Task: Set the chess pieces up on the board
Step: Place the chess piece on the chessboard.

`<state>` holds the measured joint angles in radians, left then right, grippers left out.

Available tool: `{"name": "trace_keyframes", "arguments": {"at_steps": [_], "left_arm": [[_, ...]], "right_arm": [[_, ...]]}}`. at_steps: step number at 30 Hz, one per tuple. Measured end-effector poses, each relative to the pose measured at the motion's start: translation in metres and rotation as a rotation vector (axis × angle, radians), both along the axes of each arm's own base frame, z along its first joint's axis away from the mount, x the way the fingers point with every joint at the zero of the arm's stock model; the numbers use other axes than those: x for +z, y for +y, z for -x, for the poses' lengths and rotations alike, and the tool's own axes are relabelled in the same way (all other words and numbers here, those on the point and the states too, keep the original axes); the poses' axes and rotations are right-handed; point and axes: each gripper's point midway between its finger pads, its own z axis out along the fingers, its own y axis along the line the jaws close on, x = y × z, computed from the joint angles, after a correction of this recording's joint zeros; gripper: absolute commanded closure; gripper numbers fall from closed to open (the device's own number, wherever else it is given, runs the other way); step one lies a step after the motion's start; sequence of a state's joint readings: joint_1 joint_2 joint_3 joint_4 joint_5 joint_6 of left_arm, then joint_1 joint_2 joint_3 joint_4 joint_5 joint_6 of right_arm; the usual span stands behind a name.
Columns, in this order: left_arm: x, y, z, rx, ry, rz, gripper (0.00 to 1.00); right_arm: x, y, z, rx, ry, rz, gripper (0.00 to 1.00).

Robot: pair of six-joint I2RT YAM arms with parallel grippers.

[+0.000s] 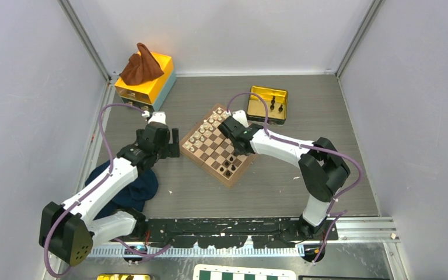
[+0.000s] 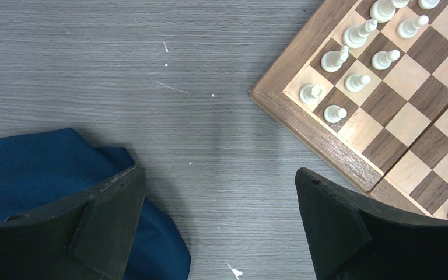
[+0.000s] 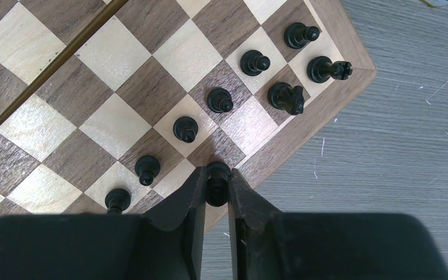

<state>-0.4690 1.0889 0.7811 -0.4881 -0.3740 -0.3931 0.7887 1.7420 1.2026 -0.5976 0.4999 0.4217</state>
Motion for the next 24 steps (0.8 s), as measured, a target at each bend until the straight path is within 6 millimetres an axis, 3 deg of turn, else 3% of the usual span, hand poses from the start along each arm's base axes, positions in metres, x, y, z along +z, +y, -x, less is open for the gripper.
{"name": "trace_keyframes", "arguments": {"at_steps": [24], "left_arm": [[-0.008, 0.000, 0.000, 0.000, 0.026, -0.013, 0.00]], "right_arm": [[-0.002, -0.003, -0.015, -0.055, -0.005, -0.070, 0.99]]}}
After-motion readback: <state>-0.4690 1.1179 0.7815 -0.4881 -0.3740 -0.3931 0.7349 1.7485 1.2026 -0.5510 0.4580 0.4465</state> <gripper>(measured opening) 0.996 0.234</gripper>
